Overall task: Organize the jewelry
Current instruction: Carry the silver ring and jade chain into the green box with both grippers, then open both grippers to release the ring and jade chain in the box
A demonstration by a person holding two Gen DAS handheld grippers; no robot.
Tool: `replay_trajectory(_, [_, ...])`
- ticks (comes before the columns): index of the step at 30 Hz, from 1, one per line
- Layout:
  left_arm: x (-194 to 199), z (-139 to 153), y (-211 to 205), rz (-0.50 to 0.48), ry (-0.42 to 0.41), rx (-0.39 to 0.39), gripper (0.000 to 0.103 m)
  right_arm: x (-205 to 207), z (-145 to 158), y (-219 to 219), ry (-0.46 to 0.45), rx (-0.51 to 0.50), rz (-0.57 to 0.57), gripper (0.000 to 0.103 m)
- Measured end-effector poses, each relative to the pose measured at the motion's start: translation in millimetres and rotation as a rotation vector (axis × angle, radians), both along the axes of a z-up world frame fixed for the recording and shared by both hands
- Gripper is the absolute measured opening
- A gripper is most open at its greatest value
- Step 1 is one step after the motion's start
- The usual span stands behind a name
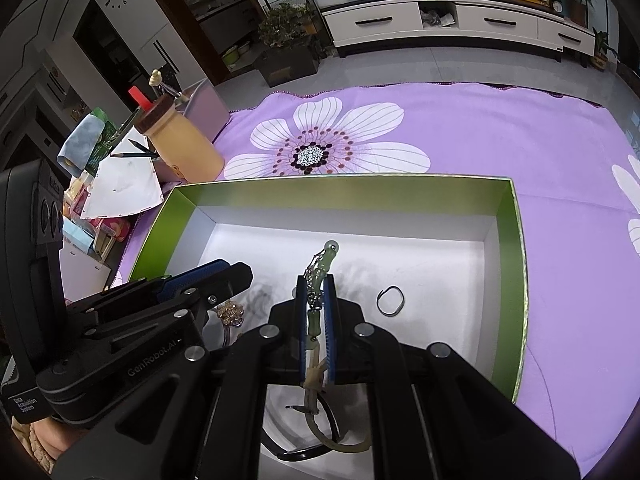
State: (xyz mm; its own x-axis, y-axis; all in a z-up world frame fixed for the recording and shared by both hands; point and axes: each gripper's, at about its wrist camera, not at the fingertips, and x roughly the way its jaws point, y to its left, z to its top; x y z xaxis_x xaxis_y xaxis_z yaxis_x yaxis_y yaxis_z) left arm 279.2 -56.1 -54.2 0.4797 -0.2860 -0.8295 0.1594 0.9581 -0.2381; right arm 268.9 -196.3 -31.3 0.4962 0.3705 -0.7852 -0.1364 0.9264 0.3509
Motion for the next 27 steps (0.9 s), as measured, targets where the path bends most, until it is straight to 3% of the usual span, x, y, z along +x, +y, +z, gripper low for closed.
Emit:
replay_trajectory(21, [4.2, -5.5, -1.0, 0.003, 0.008, -0.003, 0.021, 4.6, -2.2, 3.2, 0.001, -0.018, -0.003, 0.008])
replay_trajectory(25, [3.4, -4.5, -1.4, 0.001, 0.007, -0.005, 0.021, 3.3, -1.0, 0.5, 0.007, -0.017, -0.010, 0.019])
replay_trajectory(27, [2.2, -2.9, -1.3, 0.001, 0.005, -0.007, 0.023, 1.6, 0.5, -0.8, 0.005, -0.020, -0.015, 0.019])
